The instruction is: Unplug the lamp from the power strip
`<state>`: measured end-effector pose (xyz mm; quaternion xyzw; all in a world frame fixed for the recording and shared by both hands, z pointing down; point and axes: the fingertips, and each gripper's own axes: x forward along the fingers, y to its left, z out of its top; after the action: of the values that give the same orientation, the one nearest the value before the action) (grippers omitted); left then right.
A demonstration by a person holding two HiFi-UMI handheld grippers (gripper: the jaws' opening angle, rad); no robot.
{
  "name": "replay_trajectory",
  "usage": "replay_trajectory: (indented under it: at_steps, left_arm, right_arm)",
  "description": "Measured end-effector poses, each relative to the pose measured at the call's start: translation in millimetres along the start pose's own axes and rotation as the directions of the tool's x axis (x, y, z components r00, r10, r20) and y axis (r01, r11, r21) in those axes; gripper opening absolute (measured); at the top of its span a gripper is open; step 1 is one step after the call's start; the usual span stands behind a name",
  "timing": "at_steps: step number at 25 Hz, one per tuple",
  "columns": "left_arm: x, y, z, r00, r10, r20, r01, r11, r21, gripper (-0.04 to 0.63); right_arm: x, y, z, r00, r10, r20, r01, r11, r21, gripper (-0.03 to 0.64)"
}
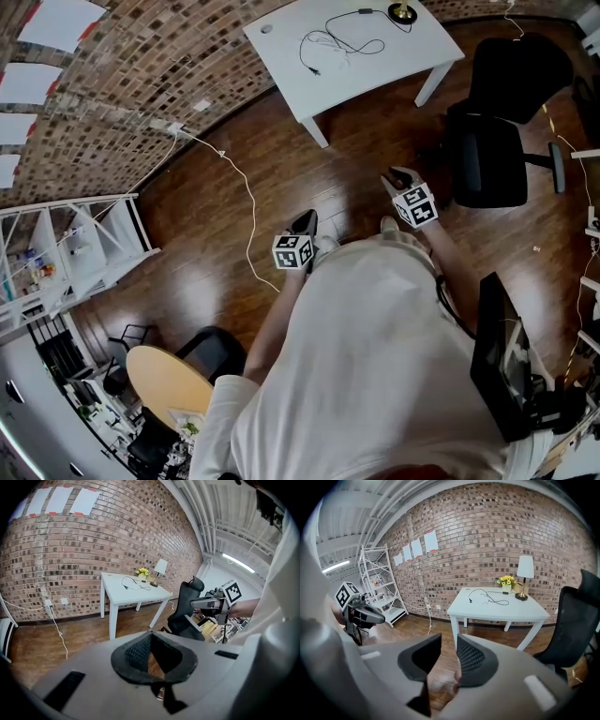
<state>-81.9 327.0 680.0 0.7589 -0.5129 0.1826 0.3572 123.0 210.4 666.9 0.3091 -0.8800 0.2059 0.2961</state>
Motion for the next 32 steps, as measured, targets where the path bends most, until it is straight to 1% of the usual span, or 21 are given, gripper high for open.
replay_trajectory:
  at_steps: [5, 11, 15, 22, 25, 27, 32]
  left_arm:
    - [-4, 4, 2, 1.000, -0.007, -0.004, 0.007, 1.000, 0.004, 0.003]
    - [-5, -1, 0, 1.000, -0.014, -0.016, 0.014, 1.000, 0.017, 0.003]
    - [-4, -4, -3, 1.000, -0.016, -0.019, 0.016, 1.000, 0.015, 0.003]
    - [0, -17, -15, 0.999, -0.028, -0.040, 0.028, 1.000, 0.006, 0.003]
    - [2, -22, -20, 0.998, -0.032, -0.049, 0.032, 0.999, 0.007, 0.003]
    - [3, -26, -21, 0.998, -0.033, -0.053, 0.034, 0.999, 0.010, 0.003]
    - [7, -35, -24, 0.997, -0.035, -0.067, 0.036, 0.999, 0.013, 0.003]
  right_arm:
    - [0, 2, 2, 1.000, -0.013, -0.008, 0.013, 1.000, 0.002, 0.087]
    - [-2, 2, -6, 0.999, -0.029, -0.039, 0.029, 1.000, 0.002, 0.075]
    - [0, 0, -21, 0.995, -0.041, -0.094, 0.041, 0.999, -0.006, 0.071]
    - [-8, -3, -47, 0.987, -0.035, -0.159, 0.034, 0.999, -0.010, 0.067]
    - [-13, -5, -59, 0.978, -0.043, -0.204, 0.038, 0.999, -0.031, 0.040]
    - [-15, -6, -62, 0.976, -0.046, -0.213, 0.039, 0.999, -0.038, 0.026]
    - [-22, -11, -73, 0.967, -0.056, -0.247, 0.044, 0.998, -0.052, 0.011]
